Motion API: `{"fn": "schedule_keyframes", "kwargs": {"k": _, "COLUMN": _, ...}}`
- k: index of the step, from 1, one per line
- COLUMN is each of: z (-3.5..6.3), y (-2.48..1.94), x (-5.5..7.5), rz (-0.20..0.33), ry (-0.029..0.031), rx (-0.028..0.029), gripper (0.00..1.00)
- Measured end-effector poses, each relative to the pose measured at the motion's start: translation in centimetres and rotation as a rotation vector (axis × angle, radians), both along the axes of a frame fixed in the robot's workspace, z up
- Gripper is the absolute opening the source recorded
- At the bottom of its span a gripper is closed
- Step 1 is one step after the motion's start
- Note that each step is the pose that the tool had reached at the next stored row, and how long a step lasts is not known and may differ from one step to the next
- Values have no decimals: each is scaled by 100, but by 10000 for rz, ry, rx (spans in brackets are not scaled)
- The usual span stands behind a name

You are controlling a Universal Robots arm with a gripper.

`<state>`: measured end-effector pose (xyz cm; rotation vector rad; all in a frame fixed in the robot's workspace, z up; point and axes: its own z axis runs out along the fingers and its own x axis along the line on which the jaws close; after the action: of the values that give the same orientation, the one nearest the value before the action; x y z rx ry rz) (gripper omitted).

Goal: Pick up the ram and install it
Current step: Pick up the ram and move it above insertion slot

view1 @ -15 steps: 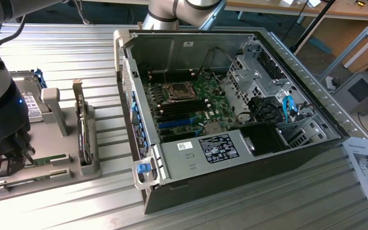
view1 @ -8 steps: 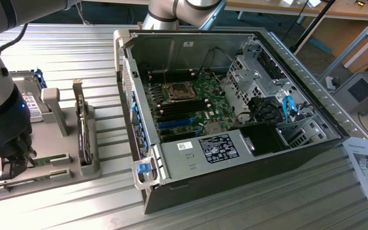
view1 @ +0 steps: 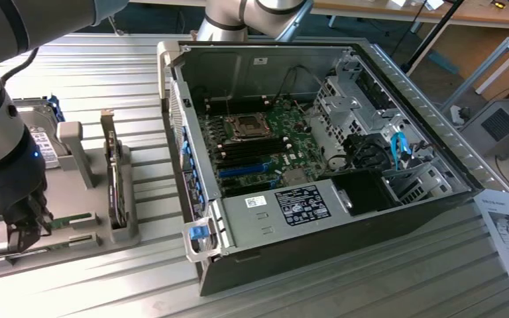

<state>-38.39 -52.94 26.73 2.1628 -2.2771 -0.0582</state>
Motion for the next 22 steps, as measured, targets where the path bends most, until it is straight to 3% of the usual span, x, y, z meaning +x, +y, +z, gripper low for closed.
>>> {"fn": "schedule_keyframes", "kwargs": {"k": 22, "z": -262, "y": -33, "x": 0, "rz": 0, "ry": -1, "rx": 1, "gripper": 24}}
